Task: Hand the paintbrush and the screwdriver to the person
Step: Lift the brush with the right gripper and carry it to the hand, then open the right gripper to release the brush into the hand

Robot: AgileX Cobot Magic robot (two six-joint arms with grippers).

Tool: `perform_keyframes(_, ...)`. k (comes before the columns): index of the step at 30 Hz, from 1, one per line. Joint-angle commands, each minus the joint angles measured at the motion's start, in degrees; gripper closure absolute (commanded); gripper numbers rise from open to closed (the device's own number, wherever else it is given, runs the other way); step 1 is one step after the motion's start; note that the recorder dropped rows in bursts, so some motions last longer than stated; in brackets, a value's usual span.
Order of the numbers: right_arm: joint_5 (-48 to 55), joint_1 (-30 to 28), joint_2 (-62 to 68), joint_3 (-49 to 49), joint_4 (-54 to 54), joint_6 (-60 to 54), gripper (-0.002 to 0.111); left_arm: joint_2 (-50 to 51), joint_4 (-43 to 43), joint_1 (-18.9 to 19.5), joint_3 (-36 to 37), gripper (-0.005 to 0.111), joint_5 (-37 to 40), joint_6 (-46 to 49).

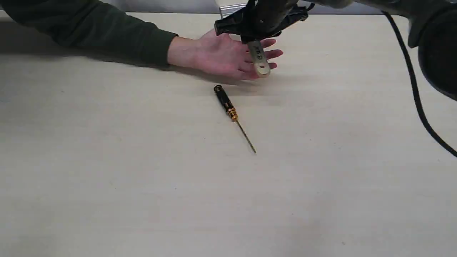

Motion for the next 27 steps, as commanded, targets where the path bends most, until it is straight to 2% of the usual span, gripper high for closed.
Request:
perform_keyframes(1, -0.22, 0.25, 0.55, -0.86, 0.6, -0.75, 0.103, -0.14, -0.11, -0.11, 0.12, 0.107, -0.19, -0.12)
perform_keyframes(4, 0.34, 0.25, 0.81, -1.0, 1.01, -0.75, 0.091, -0.14, -0.11, -0.11, 0.12, 0.107, -0.19, -0.12)
perform_keyframes(10, 3.52, 0.25, 0.12, -1.1, 1.01, -0.75, 0.052, -0.14, -0.24, -0.11, 0.12, 0.107, -0.04, -0.12)
perform_keyframes(12, 4.21, 0.25, -0.47, -1.1, 1.01, -0.75, 0.048, -0.14, -0.24, -0.11, 0.12, 0.107, -0.17, -0.12)
perform_keyframes(22, 11.19, 0.25, -6.75, -0.59, 1.01, -4.21, 0.048, -0.14, -0.24, -0.11, 0.12, 0.107, -0.17, -0.12)
perform_keyframes(27, 8.56, 0.25, -13.26, 7.11, 1.01, -4.58, 0.048, -0.14, -0.24, -0.11, 0.12, 0.107, -0.17, -0.12)
